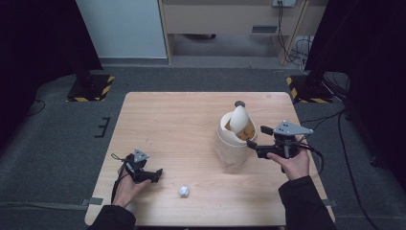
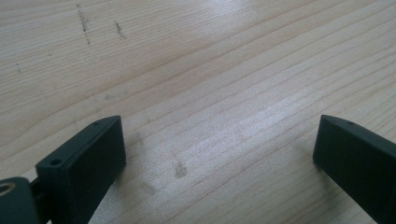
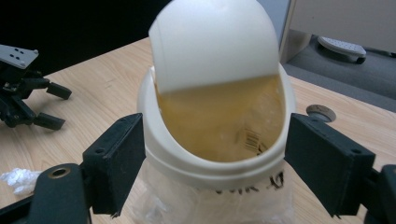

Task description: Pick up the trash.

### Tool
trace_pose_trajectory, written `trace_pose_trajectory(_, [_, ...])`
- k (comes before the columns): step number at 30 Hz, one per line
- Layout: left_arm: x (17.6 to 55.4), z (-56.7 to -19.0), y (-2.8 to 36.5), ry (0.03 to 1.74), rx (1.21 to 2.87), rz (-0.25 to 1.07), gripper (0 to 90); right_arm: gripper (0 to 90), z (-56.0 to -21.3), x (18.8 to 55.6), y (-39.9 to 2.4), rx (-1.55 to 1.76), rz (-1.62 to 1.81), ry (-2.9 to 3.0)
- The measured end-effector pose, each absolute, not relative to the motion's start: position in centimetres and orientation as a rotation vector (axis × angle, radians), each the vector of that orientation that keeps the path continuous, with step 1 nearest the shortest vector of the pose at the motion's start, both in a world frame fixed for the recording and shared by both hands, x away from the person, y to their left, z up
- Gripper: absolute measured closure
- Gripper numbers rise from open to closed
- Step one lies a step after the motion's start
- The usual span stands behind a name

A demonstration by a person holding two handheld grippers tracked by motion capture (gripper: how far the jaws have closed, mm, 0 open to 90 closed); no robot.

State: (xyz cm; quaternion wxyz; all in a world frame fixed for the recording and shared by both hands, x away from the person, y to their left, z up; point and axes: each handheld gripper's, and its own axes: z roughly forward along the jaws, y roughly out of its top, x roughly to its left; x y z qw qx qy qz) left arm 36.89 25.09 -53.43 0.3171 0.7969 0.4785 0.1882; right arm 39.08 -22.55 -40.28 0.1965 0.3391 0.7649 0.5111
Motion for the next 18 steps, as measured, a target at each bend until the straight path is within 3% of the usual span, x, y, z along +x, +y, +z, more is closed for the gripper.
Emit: trace_pose_trajectory(18, [36.9,-53.5,25.1,1.255,2.096,0.495,1.1,20.0,-39.0,37.8,-21.9,0.851,1.497,2.172])
